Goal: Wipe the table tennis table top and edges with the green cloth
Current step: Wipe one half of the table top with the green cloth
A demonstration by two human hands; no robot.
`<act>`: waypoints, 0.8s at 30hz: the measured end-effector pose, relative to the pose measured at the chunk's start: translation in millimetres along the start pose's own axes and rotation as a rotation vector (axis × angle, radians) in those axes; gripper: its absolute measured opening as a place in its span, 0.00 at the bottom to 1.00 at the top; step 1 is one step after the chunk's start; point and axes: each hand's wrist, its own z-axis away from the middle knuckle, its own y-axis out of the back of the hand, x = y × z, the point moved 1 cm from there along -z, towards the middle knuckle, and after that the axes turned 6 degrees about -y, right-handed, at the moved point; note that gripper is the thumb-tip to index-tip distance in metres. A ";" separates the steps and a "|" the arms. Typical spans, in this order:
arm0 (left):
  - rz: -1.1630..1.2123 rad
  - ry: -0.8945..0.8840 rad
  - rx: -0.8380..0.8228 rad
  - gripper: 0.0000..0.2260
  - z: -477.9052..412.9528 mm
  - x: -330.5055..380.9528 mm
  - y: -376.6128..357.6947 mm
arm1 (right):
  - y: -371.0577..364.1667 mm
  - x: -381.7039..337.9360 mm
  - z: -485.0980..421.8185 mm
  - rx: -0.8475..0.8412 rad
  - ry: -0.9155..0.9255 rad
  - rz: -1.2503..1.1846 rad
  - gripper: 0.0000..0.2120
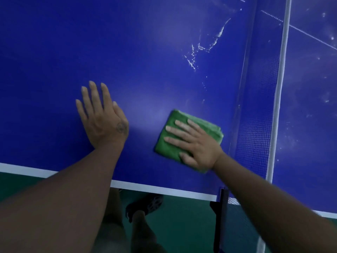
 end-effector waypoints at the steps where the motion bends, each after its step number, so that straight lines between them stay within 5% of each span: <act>1: -0.005 -0.001 0.007 0.27 0.4 0.3 -1.1 | 5.8 16.5 -11.7 0.010 0.007 0.011 0.32; 7: -0.019 -0.008 0.040 0.26 1.0 -1.4 -2.6 | 42.0 87.9 -75.0 0.112 -0.090 0.098 0.30; 13: -0.016 0.000 0.028 0.26 2.0 5.5 5.4 | 29.2 54.8 -60.1 0.177 -0.229 0.136 0.29; 18: -0.007 -0.004 0.030 0.26 1.5 5.2 6.4 | 4.2 9.5 -3.7 0.099 -0.133 0.065 0.29; 24: -0.011 -0.024 0.054 0.26 0.2 1.6 -0.5 | 23.4 61.8 -29.0 0.042 0.010 0.039 0.30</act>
